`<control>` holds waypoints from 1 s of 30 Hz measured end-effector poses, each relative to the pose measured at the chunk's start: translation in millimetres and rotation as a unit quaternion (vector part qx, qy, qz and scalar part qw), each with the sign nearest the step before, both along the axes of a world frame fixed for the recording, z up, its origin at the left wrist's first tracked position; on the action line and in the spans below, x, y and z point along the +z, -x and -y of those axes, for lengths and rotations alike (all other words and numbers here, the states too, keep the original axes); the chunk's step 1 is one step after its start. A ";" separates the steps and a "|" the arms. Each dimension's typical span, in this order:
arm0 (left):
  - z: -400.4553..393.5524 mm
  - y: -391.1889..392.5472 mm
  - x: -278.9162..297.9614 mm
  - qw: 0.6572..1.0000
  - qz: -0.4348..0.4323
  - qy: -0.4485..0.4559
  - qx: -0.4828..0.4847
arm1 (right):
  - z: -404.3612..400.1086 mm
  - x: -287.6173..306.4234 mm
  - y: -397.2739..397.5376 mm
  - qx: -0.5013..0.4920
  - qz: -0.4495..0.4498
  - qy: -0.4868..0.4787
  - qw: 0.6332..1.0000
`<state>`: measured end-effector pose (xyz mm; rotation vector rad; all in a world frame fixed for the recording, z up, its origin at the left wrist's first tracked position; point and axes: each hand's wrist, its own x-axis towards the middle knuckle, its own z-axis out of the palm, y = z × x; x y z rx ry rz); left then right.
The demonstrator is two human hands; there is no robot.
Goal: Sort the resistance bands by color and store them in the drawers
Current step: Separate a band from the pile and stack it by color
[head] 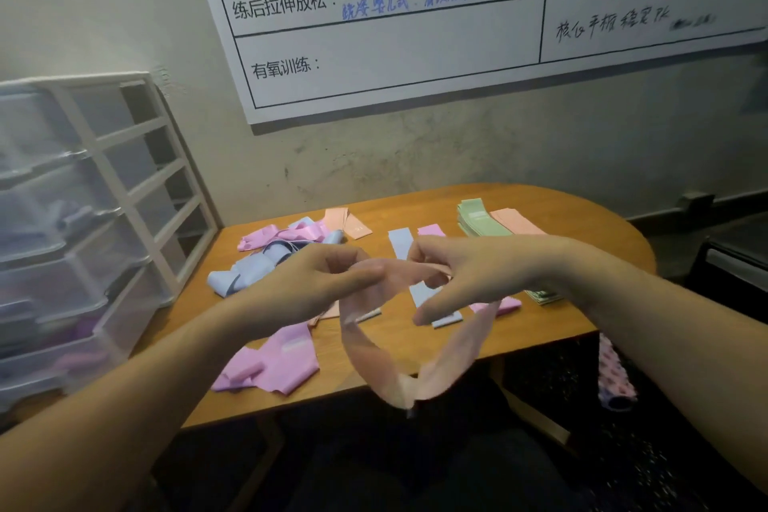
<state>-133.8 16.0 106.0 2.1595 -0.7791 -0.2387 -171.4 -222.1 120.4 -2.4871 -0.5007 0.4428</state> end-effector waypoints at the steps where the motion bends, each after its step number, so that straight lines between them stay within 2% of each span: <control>1: 0.0 2.9 2.4 1.000 0.001 0.007 -0.008 | 0.5 -0.7 1.0 0.008 0.023 0.000 1.000; 7: 9.1 14.7 9.6 0.992 -0.066 0.110 -0.002 | 20.1 -2.6 0.4 -0.059 -0.012 -0.233 0.970; 13: 15.2 20.3 8.7 0.972 -0.120 0.204 -0.012 | 26.0 -18.5 3.1 -0.097 -0.087 -0.408 0.904; 15: 19.6 24.6 9.4 0.972 -0.104 0.208 -0.031 | 20.0 -23.3 3.4 -0.106 -0.103 -0.428 0.892; 17: 26.4 28.4 10.4 0.976 -0.076 0.204 -0.026 | 11.1 -28.0 3.1 -0.116 -0.108 -0.414 0.896; 20: 37.4 29.9 10.6 0.971 -0.051 0.233 0.031 | 0.7 -35.2 1.7 -0.144 -0.013 -0.341 0.929; 24: 46.4 25.2 7.7 0.959 -0.051 0.264 0.092 | -0.7 -29.7 0.9 -0.185 0.124 -0.403 0.888; 26: 49.5 22.3 5.9 0.955 -0.061 0.277 0.091 | 4.6 -24.2 2.1 -0.186 0.126 -0.430 0.874; 30: 56.9 20.8 1.5 0.946 -0.081 0.305 0.072 | 10.5 -18.6 9.5 -0.150 0.123 -0.388 0.901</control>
